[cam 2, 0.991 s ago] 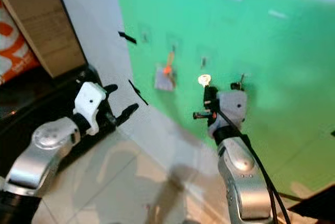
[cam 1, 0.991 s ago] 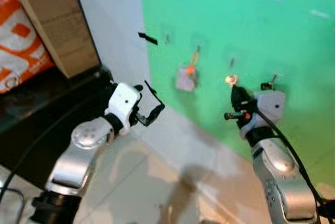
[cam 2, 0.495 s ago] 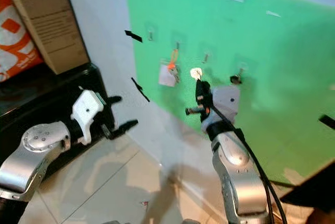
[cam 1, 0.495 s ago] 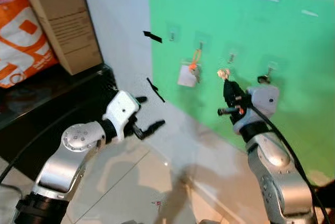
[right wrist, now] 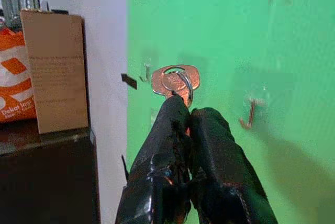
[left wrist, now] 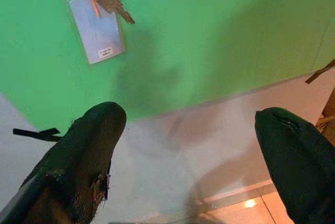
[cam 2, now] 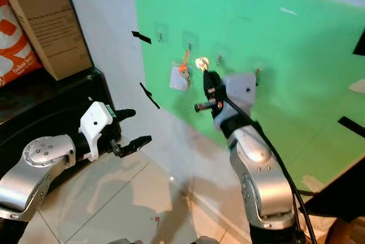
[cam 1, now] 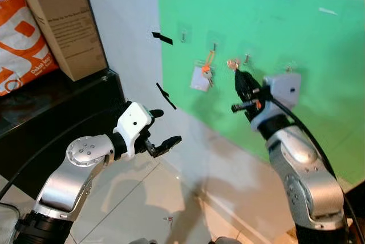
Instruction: Hang keys on a hook
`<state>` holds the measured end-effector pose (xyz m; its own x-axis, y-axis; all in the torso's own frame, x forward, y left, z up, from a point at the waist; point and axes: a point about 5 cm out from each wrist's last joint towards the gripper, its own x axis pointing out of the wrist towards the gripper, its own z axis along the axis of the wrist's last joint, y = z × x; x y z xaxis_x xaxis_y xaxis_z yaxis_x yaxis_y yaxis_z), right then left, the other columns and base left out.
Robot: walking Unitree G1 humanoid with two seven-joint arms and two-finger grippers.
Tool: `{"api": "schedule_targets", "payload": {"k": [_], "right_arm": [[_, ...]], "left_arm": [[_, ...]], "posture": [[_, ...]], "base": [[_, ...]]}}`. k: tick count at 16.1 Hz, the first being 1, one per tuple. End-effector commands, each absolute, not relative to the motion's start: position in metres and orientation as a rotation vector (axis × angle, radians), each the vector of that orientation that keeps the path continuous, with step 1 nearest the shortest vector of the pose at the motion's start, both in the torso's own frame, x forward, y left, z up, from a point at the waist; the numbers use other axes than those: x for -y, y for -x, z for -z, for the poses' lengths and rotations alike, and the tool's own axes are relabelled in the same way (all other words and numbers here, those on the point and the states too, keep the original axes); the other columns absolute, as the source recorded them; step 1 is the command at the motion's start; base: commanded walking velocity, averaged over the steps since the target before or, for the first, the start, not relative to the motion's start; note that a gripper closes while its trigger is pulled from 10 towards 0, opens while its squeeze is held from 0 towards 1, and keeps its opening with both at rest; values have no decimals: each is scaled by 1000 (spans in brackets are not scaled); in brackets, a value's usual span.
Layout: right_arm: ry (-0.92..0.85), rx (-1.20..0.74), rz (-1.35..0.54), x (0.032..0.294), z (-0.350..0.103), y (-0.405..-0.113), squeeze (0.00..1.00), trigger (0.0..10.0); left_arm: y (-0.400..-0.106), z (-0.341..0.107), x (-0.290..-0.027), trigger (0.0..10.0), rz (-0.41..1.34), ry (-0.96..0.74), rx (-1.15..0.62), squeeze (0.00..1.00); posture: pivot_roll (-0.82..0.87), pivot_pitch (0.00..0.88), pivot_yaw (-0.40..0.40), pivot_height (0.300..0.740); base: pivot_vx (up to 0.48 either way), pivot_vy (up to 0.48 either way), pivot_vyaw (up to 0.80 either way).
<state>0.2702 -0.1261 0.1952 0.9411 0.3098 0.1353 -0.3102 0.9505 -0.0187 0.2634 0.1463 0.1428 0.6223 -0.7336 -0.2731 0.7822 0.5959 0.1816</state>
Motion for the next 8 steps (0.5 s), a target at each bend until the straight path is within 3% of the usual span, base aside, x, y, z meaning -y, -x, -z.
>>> {"api": "schedule_targets", "payload": {"k": [1, 8], "right_arm": [[4, 118, -330, 125, -195, -276, 0, 10000], [24, 102, -364, 114, -197, -302, 0, 10000]], "left_arm": [[-264, -149, -144, 10000, 900, -315, -158, 0], [-265, -149, -144, 10000, 902, -325, -153, 0]], "posture": [[-110, 0, 17, 732], [-106, 0, 15, 732]], "base": [[0, 0, 0], [0, 0, 0]]}}
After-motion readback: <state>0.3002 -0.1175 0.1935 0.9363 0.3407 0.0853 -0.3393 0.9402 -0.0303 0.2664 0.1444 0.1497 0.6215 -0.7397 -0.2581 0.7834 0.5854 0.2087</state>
